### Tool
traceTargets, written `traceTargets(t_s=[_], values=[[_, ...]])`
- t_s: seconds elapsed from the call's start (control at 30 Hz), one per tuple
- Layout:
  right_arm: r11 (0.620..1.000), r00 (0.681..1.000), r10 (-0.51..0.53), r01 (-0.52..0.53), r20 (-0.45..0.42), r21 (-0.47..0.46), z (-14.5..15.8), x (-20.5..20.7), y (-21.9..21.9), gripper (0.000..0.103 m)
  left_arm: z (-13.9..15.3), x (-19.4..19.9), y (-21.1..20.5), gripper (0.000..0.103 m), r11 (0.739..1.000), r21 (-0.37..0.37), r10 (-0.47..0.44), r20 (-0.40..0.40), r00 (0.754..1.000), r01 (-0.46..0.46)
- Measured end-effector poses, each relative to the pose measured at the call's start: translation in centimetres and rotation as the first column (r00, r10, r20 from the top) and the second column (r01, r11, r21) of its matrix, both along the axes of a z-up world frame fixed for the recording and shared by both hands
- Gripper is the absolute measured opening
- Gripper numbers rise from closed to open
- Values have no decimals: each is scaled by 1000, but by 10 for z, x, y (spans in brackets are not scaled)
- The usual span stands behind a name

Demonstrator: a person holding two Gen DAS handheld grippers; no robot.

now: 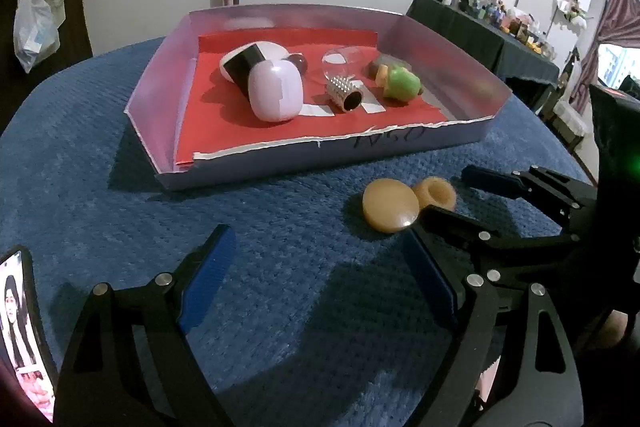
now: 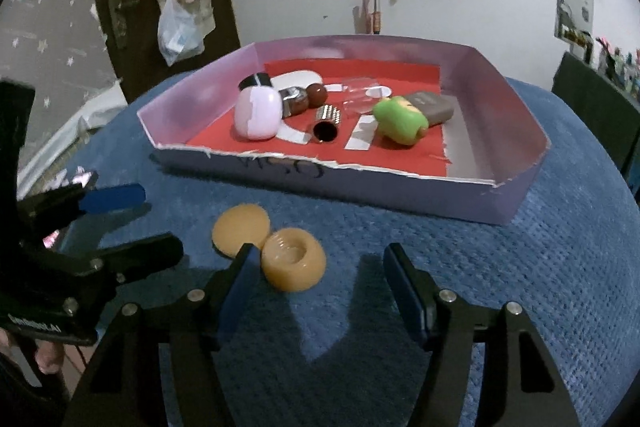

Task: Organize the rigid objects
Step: 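Grasp the tan wooden ring with the right tool while the left tool grasps the tan knob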

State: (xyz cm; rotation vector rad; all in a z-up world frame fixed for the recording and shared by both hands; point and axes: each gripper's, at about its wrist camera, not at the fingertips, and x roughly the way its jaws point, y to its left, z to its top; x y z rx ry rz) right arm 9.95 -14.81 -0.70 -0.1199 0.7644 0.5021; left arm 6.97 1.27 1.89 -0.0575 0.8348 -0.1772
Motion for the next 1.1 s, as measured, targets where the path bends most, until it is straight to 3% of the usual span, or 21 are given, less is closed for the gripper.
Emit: traceTargets(t_s=[0.2,0.47,0.57,0.8,0.87,1.1], values=[[997,999,-45,46,23,-57,-4,3,-3,60,-6,11,-8,85,1000,-12,-18,-20,1000,17],[996,996,-88,88,17,-32,-1,16,-23,60,-9,21,-24,85,998,16,-62,-27,998,63],[996,997,-79,80,23,-41,-2,18,-20,60,-12,23,-29,70,996,17,-82,-40,996,83],[997,998,-57,57,19,-47,-2,26,-12,50,-13,26,-35,64,995,37,-93,-38,995,94],[998,999,-51,52,13,-45,-4,27,-11,40,-13,27,-35,59,995,34,-95,-35,995,96],[998,998,-56,56,4,-26,-5,26,-13,40,-15,26,-43,47,993,52,-110,-10,994,110]])
